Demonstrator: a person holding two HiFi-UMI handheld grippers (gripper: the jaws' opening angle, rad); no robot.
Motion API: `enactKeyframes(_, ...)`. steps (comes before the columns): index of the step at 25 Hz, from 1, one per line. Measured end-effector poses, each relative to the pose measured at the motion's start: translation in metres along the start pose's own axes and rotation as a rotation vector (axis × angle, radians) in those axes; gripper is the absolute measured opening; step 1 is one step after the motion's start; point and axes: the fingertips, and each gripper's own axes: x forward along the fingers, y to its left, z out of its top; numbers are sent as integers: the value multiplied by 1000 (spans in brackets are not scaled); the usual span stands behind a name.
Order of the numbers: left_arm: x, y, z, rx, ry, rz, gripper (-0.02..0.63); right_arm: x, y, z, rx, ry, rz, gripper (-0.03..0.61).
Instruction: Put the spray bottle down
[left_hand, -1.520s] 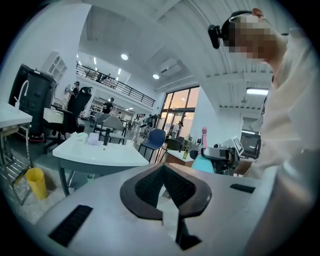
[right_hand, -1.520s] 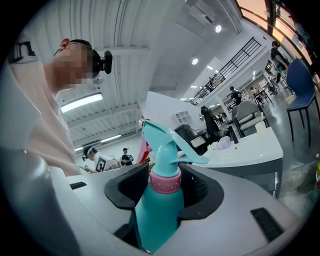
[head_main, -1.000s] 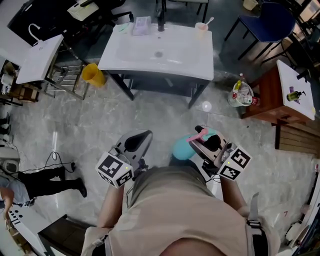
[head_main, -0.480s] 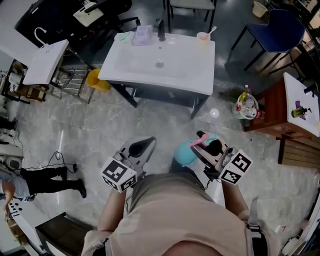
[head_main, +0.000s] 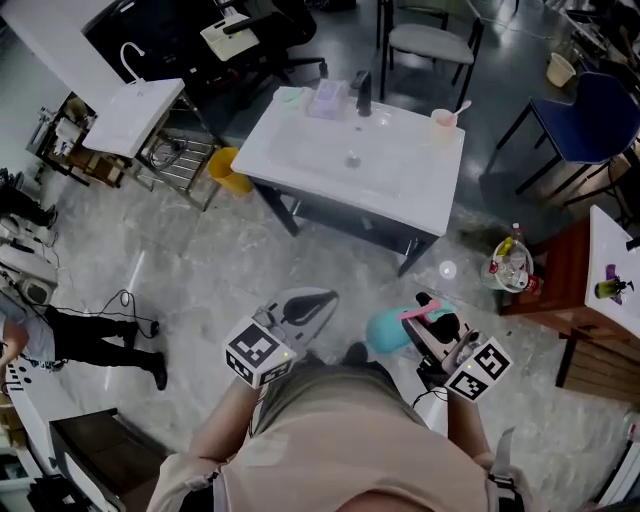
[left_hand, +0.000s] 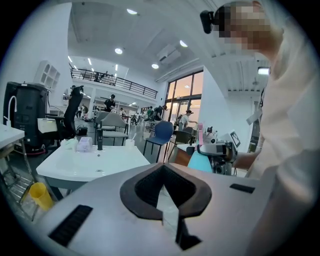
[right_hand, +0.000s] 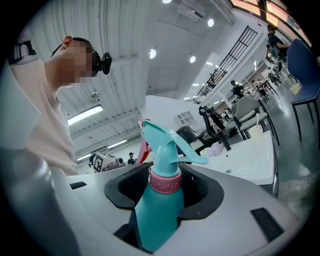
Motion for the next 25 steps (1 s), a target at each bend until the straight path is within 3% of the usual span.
enactKeyframes(8, -6, 14, -7, -8, -5, 10, 8, 10, -1, -2, -44, 10, -20, 192)
enactKeyframes(17, 25, 42, 6, 11, -26, -96, 8, 24, -19, 7, -84, 5, -124, 192)
enactKeyframes(25, 41, 87, 15, -13, -32, -142, 8, 60, -37, 18, -103, 24, -185, 191)
